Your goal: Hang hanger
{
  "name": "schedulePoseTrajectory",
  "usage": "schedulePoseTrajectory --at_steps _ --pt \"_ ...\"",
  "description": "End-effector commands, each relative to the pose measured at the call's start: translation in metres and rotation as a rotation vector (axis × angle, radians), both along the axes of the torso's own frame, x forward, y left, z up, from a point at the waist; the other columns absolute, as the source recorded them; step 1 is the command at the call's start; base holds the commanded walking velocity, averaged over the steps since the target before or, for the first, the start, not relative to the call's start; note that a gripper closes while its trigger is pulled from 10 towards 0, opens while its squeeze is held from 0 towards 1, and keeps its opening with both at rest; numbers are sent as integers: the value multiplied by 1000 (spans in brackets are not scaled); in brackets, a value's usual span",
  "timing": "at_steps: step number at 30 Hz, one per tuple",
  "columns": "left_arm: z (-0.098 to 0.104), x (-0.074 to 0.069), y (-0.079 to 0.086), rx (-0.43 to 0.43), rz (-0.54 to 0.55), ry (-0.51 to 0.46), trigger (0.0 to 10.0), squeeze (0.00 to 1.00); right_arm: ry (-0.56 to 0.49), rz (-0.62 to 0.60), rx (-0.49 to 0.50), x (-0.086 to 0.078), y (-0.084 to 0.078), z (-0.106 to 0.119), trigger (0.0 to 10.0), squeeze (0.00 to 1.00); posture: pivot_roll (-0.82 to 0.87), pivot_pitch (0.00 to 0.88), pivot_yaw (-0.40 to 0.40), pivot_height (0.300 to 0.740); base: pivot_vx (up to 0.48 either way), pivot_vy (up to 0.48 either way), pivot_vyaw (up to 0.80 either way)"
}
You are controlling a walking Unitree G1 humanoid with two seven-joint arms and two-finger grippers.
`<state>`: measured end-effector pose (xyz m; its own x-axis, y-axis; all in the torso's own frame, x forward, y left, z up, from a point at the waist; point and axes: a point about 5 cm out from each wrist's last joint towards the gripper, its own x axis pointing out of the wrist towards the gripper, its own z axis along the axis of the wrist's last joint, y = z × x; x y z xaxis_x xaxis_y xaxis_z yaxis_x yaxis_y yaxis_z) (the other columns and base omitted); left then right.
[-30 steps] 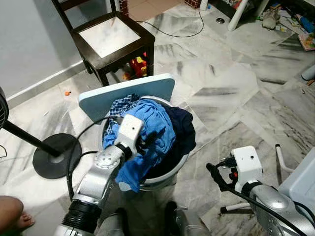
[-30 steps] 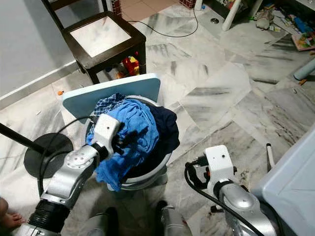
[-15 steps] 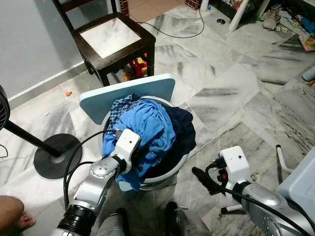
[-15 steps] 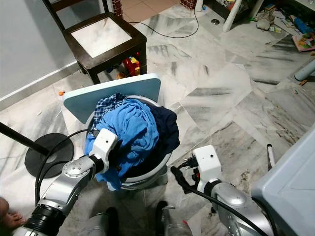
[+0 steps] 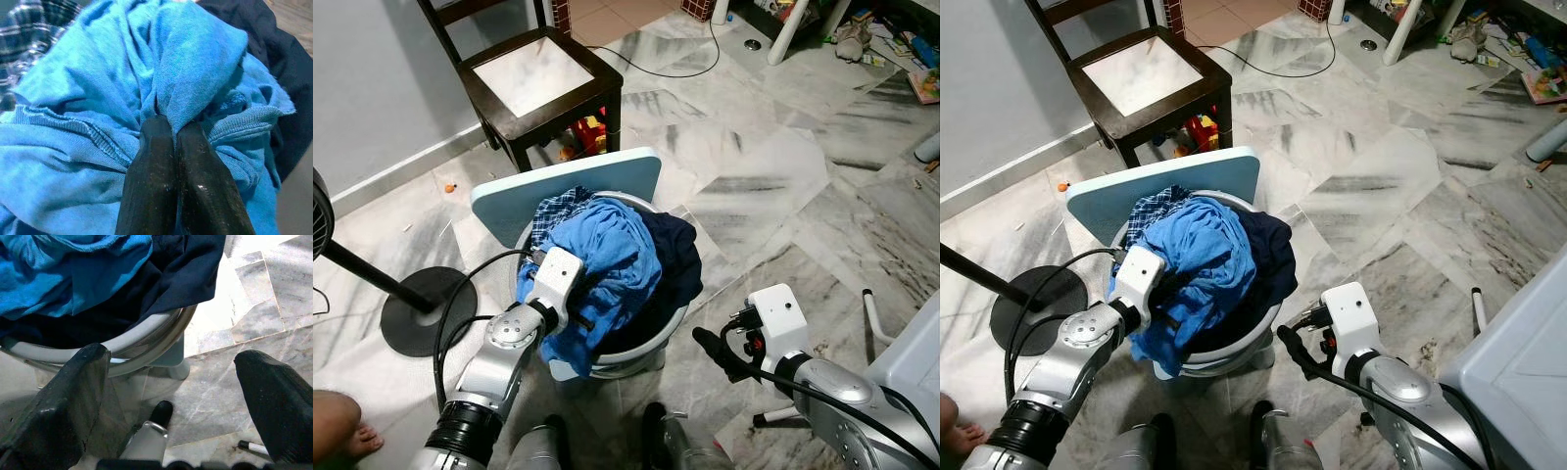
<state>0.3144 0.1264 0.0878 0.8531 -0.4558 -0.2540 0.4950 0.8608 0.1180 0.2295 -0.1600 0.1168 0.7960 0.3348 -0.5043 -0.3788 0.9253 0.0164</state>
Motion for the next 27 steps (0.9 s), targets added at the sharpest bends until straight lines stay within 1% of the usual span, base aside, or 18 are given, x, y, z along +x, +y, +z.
schedulePoseTrajectory --at_steps 1,2,6,7,8,10,11,12,15,18,19,21,23,24,26,27 --pt "-2 0 2 -14 31 -7 0 0 22 3 10 -4 -1 -4 10000 0 -35 286 -17 740 0 0 0" --pt "1 2 3 -19 42 -23 0 0 21 2 11 -4 -1 -4 10000 0 -34 285 -16 740 0 0 0" --pt "2 2 3 -22 49 -34 0 0 20 2 11 -4 -1 -4 10000 0 -34 285 -16 740 0 0 0" --pt "16 8 6 -59 99 -112 0 0 16 1 13 -3 -1 -4 10000 0 -27 283 -15 740 0 0 0" --pt "28 11 8 -87 130 -169 0 0 14 2 14 -3 0 -4 10000 0 -24 283 -14 740 0 0 0" --pt "46 15 11 -127 168 -246 0 0 10 3 17 -2 1 -5 10000 0 -19 280 -15 740 0 0 0" --pt "61 18 13 -158 187 -299 0 0 5 3 21 -1 3 -5 10000 0 -17 279 -15 740 0 0 0" --pt "68 19 13 -170 189 -322 0 0 -1 1 23 0 4 -4 10000 0 -15 278 -15 740 0 0 0" --pt "78 21 12 -195 182 -349 0 0 -13 2 25 2 5 -4 10000 0 -12 274 -15 740 0 0 0" --pt "95 23 13 -208 193 -392 0 0 -32 5 30 5 8 -2 10000 0 -6 265 -12 740 0 0 0" --pt "95 23 13 -208 193 -392 0 0 -32 5 30 5 8 -2 10000 0 -6 265 -12 740 0 0 0" --pt "89 18 18 -216 228 -348 0 0 -34 8 31 6 8 -3 10000 0 -2 262 -12 740 0 0 0" --pt "84 15 19 -218 242 -318 0 0 -35 9 32 6 8 -4 10000 0 -2 262 -12 740 0 0 0" --pt "69 6 17 -224 236 -249 0 0 -35 11 34 6 9 -4 10000 0 1 261 -12 740 0 0 0" --pt "55 -2 15 -207 231 -181 0 0 -34 13 35 6 10 -4 10000 0 2 259 -13 740 0 0 0" --pt "55 -2 15 -207 231 -181 0 0 -34 13 35 6 10 -4 10000 0 2 259 -13 740 0 0 0"
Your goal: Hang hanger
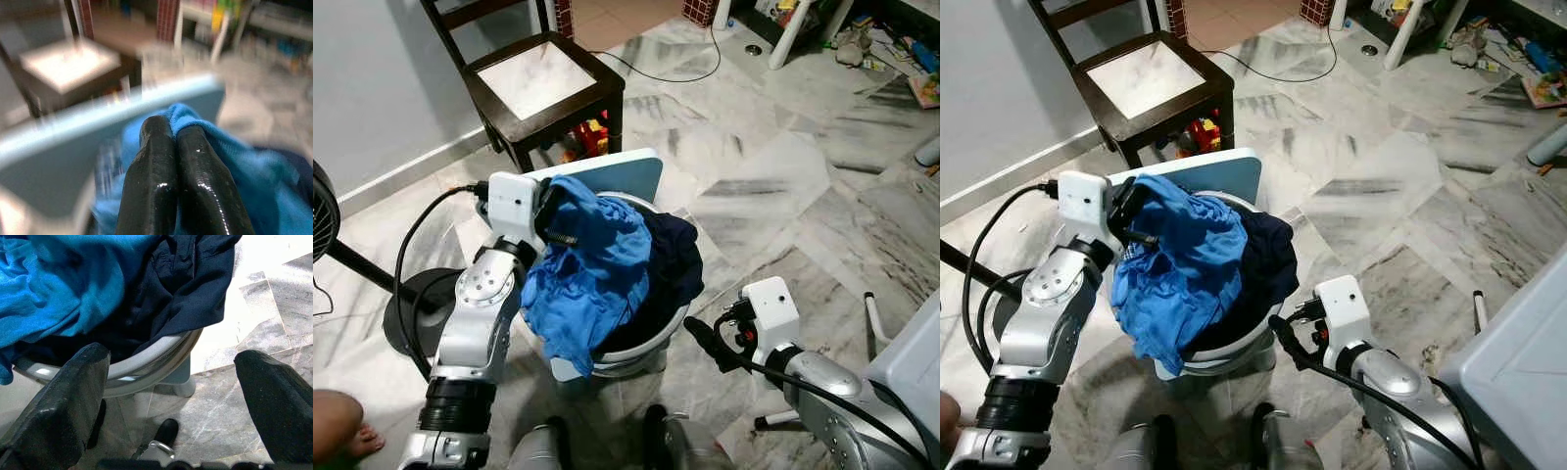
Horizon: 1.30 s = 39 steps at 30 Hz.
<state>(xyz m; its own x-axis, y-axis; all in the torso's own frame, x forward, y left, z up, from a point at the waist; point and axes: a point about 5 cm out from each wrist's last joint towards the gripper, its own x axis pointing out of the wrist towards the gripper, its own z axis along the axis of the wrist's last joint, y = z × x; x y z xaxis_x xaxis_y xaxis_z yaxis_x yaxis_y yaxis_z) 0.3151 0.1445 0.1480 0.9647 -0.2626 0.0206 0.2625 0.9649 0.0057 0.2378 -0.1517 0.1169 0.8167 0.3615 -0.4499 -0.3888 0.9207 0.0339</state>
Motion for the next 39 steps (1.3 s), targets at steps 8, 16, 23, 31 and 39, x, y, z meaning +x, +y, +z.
schedulePoseTrajectory --at_steps 8,16,23,31,39 --pt "-58 -38 -17 29 -81 306 0 0 20 8 -6 -3 2 -6 10000 0 6 258 -14 740 0 0 0" --pt "-49 -43 -6 130 -19 214 10000 1000 23 15 -7 -3 2 -7 10000 0 7 253 -15 740 0 0 0" --pt "-47 -69 3 315 -22 117 10000 1000 22 17 -5 -1 3 -8 10000 0 21 253 -14 740 0 0 0" --pt "-50 -91 -2 411 -48 74 10000 1000 23 28 1 -1 6 -9 10000 0 27 252 -15 740 0 0 0" --pt "-60 -127 -36 393 -244 98 10000 1000 22 31 -3 0 6 -10 10000 0 33 249 -13 740 0 0 0"
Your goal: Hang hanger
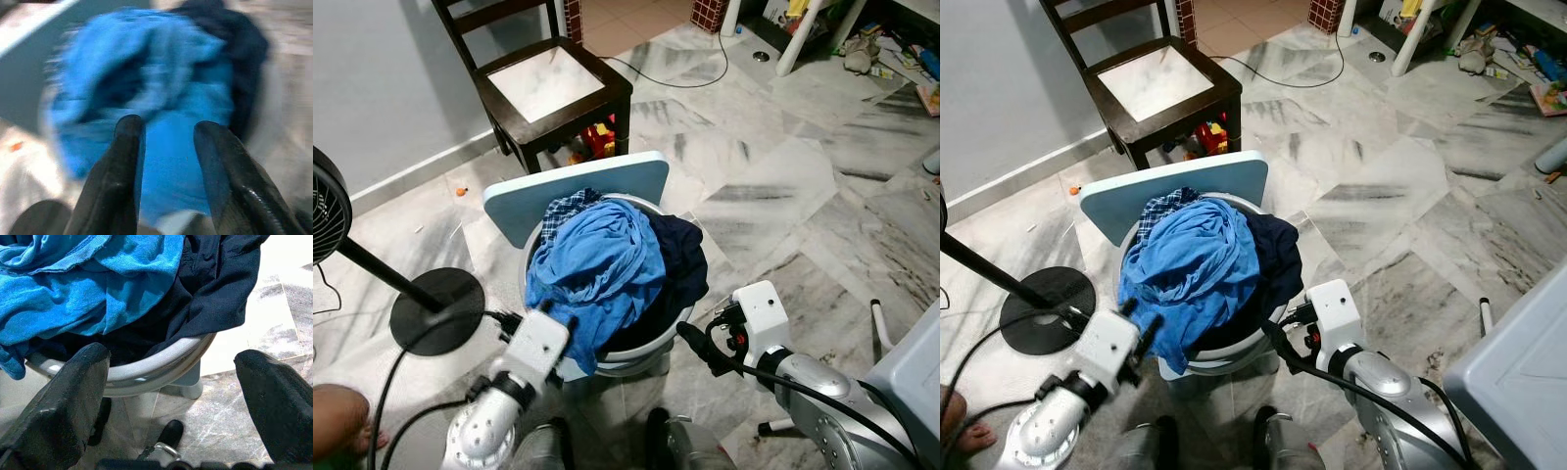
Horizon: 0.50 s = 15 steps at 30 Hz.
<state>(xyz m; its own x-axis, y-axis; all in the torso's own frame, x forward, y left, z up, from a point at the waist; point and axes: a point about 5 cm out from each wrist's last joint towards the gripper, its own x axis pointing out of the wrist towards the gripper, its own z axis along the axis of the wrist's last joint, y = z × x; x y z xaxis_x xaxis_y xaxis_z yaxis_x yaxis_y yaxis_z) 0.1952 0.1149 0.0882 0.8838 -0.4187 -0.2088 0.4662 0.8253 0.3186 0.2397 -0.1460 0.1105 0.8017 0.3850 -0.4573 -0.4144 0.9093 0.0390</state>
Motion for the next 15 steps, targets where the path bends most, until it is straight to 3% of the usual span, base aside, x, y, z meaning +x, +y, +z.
schedulePoseTrajectory --at_steps 1,8,12,15 --pt "-1 -8 -8 5 -46 6 10000 1000 12 3 -4 -1 0 -4 10000 0 33 248 -13 740 0 0 0" --pt "-5 -6 -19 10 -90 51 10000 1000 10 8 -3 -1 3 -4 10000 0 29 244 -12 740 0 0 0" --pt "0 1 -12 25 -45 12 10000 1000 9 4 -7 0 1 -4 10000 0 26 243 -11 740 0 0 0" --pt "3 16 1 41 4 -5 10000 1000 11 5 -7 -1 2 -5 10000 0 28 243 -11 740 0 0 0"
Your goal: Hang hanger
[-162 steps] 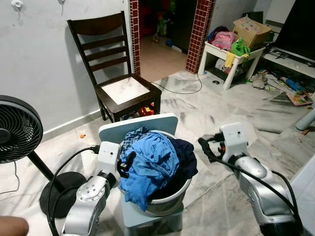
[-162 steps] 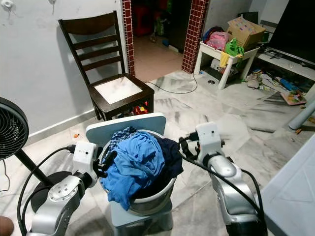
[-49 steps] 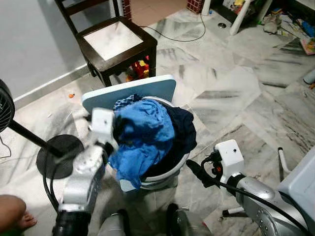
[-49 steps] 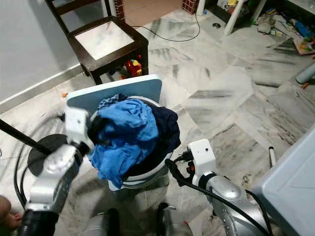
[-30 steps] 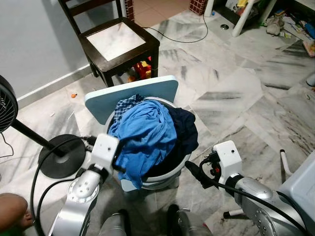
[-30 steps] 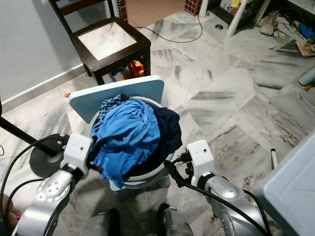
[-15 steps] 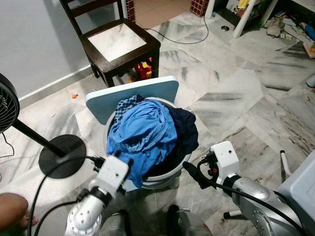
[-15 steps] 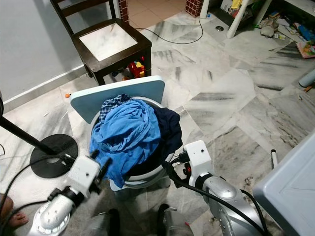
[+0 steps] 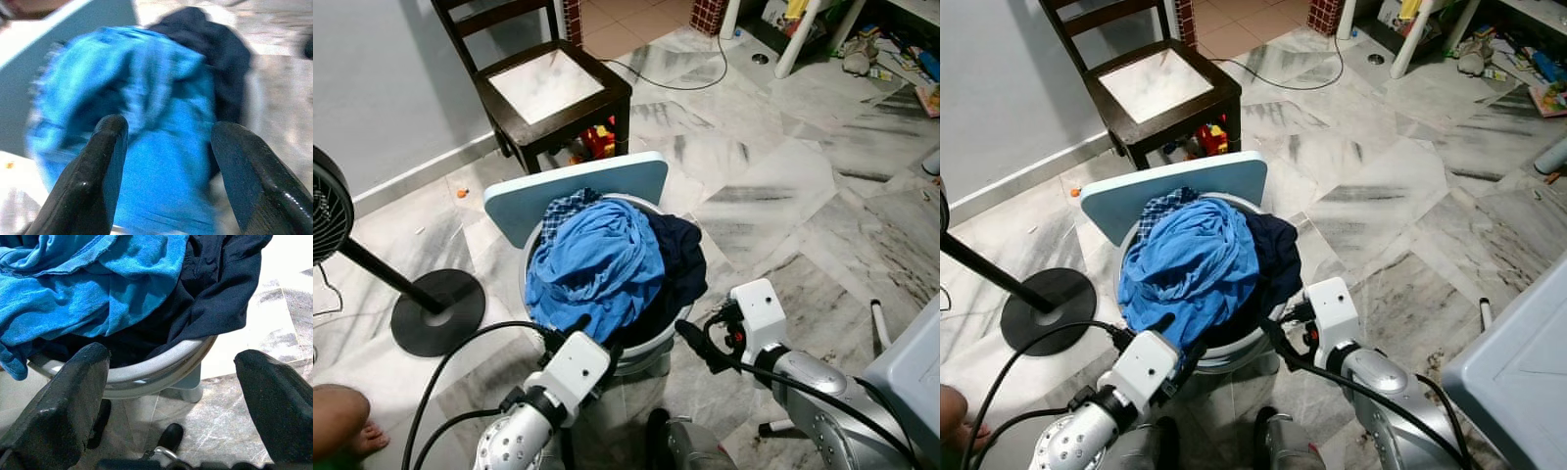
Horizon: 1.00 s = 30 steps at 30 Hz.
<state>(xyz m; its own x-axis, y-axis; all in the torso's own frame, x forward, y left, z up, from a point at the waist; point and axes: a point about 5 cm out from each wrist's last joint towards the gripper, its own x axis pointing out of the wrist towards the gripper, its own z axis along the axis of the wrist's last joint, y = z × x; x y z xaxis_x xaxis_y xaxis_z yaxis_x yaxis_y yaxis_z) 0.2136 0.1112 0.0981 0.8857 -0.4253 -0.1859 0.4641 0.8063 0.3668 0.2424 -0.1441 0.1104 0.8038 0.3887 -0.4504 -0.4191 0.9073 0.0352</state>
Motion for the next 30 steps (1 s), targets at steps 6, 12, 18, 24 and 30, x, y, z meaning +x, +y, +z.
schedulePoseTrajectory --at_steps 6,12,18,24,30 --pt "-9 10 30 69 82 40 10000 1000 18 2 -7 -3 0 -4 10000 0 26 242 -9 740 0 0 0" --pt "-20 16 52 94 111 102 10000 1000 16 -2 -8 -2 0 -4 10000 0 23 242 -9 740 0 0 0" --pt "-21 38 62 86 125 109 10000 980 14 -1 -8 -2 1 -4 10000 0 22 242 -9 740 0 0 0" --pt "-18 58 59 115 69 66 10000 0 9 -5 -11 -2 0 -2 10000 0 5 240 -13 740 0 0 0" --pt "-17 75 55 117 36 47 10000 0 12 -5 -11 -4 1 -3 10000 0 -4 248 -11 740 0 0 0"
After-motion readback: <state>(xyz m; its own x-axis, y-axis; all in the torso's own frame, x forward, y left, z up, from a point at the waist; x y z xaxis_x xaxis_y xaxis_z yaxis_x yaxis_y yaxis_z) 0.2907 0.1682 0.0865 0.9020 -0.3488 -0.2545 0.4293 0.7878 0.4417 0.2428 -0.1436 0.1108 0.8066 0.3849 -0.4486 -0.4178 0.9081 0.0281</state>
